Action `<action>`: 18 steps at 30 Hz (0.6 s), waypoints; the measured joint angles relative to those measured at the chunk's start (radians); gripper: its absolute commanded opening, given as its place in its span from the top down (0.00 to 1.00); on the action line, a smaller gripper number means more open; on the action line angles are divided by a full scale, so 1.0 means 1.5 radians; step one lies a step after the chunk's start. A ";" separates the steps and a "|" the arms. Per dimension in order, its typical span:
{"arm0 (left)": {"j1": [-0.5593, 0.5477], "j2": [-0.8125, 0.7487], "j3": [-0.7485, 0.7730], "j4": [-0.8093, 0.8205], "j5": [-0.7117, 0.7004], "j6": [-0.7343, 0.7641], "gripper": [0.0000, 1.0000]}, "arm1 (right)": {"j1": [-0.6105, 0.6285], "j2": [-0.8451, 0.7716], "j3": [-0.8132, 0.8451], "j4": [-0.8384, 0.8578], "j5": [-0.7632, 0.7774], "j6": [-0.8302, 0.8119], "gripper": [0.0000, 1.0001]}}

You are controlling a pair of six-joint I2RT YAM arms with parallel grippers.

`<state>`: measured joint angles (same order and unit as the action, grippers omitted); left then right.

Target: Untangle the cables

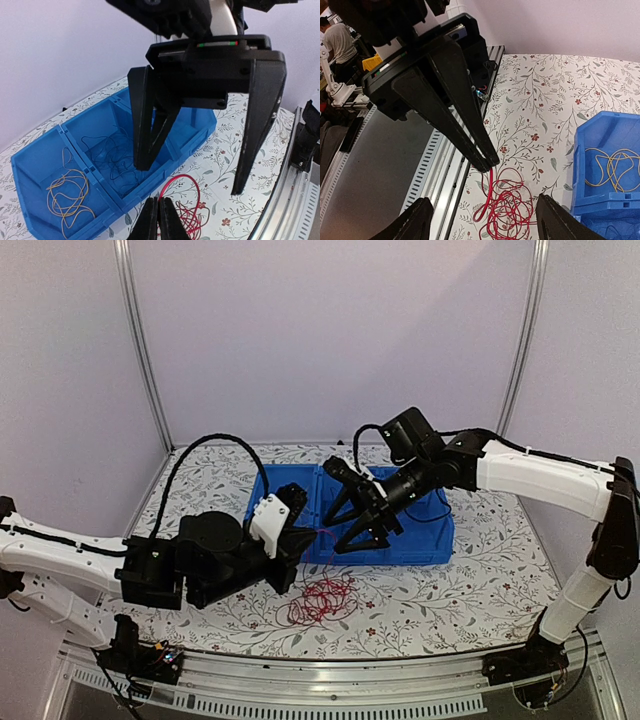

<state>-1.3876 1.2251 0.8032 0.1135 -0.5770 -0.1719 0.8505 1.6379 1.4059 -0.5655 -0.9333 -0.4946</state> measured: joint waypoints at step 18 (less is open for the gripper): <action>0.006 0.091 -0.061 0.149 -0.025 -0.012 0.81 | 0.009 0.025 0.046 -0.030 -0.059 0.018 1.00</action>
<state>-1.3785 1.3609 0.7113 0.3363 -0.6151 -0.1905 0.8642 1.6760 1.4746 -0.6109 -1.0214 -0.4671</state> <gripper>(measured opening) 0.187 0.020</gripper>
